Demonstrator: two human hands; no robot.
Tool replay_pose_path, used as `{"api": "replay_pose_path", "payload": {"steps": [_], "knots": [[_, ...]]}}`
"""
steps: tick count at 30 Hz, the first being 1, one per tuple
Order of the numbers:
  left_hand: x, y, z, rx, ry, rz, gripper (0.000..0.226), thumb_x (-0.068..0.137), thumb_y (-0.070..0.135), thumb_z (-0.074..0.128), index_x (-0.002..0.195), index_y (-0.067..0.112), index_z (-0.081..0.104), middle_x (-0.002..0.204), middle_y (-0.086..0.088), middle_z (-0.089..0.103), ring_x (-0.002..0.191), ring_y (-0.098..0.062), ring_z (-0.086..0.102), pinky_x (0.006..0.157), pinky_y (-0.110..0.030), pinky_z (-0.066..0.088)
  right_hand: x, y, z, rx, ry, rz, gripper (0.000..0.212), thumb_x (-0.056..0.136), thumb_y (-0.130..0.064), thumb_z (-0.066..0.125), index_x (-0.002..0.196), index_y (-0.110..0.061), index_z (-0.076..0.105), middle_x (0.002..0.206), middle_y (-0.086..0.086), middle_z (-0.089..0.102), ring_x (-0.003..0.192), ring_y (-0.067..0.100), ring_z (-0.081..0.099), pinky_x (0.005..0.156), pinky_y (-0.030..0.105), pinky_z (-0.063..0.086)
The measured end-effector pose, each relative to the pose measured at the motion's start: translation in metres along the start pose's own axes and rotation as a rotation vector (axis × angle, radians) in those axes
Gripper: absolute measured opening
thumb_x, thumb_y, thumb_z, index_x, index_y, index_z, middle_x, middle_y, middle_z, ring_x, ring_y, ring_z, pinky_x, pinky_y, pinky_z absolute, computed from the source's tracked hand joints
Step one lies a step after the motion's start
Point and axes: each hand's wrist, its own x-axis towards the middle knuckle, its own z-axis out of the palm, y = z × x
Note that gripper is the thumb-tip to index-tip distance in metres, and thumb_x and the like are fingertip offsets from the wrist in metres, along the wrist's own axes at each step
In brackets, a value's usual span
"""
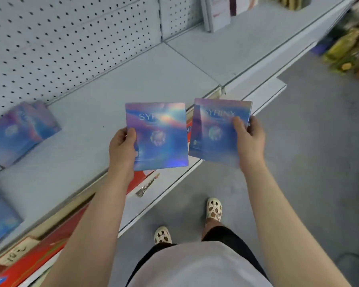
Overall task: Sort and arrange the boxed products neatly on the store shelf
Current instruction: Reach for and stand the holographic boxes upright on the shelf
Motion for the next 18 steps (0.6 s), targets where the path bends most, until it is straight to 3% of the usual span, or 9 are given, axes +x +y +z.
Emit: {"api": "replay_pose_path", "payload": {"steps": [4, 6, 10, 14, 18], "knots": [[0.002, 0.006, 0.070, 0.026, -0.064, -0.001, 0.017, 0.097, 0.024, 0.053, 0.083, 0.019, 0.059, 0.087, -0.007, 0.058, 0.078, -0.021, 0.051, 0.073, -0.036, 0.043, 0.041, 0.003, -0.044, -0.022, 0.081, 0.005, 0.034, 0.081, -0.040, 0.062, 0.093, -0.009, 0.055, 0.093, 0.023, 0.062, 0.077, 0.019, 0.054, 0.075, 0.050, 0.053], [0.004, 0.010, 0.111, 0.045, -0.066, 0.022, 0.018, 0.098, 0.028, 0.053, 0.083, 0.020, 0.060, 0.085, -0.005, 0.061, 0.075, -0.020, 0.053, 0.070, -0.032, 0.045, 0.067, 0.004, -0.069, -0.032, 0.088, -0.011, 0.025, 0.084, -0.038, 0.062, 0.090, -0.014, 0.057, 0.093, 0.023, 0.062, 0.076, 0.017, 0.054, 0.069, 0.041, 0.050], [0.006, 0.020, 0.203, 0.033, -0.029, 0.083, 0.021, 0.098, 0.034, 0.053, 0.090, 0.016, 0.059, 0.084, 0.003, 0.066, 0.067, -0.007, 0.060, 0.057, -0.018, 0.048, 0.134, -0.005, -0.122, -0.078, 0.087, -0.066, 0.009, 0.091, -0.029, 0.062, 0.084, -0.026, 0.058, 0.082, 0.002, 0.058, 0.072, 0.010, 0.053, 0.065, 0.028, 0.045], [0.012, 0.033, 0.288, -0.012, 0.014, 0.116, 0.020, 0.099, 0.030, 0.052, 0.083, 0.020, 0.057, 0.074, 0.009, 0.059, 0.052, 0.007, 0.052, 0.051, -0.009, 0.042, 0.203, -0.018, -0.169, -0.123, 0.090, -0.094, 0.014, 0.090, -0.030, 0.062, 0.087, -0.017, 0.058, 0.070, -0.010, 0.050, 0.058, 0.003, 0.042, 0.054, 0.017, 0.038], [0.028, 0.047, 0.355, -0.036, 0.029, 0.135, 0.022, 0.098, 0.028, 0.052, 0.078, 0.022, 0.055, 0.065, 0.014, 0.057, 0.049, 0.007, 0.051, 0.048, -0.009, 0.040, 0.269, -0.029, -0.199, -0.101, 0.085, -0.096, 0.023, 0.090, -0.031, 0.061, 0.097, -0.009, 0.059, 0.077, 0.000, 0.050, 0.065, 0.009, 0.043, 0.059, 0.026, 0.039]]}}
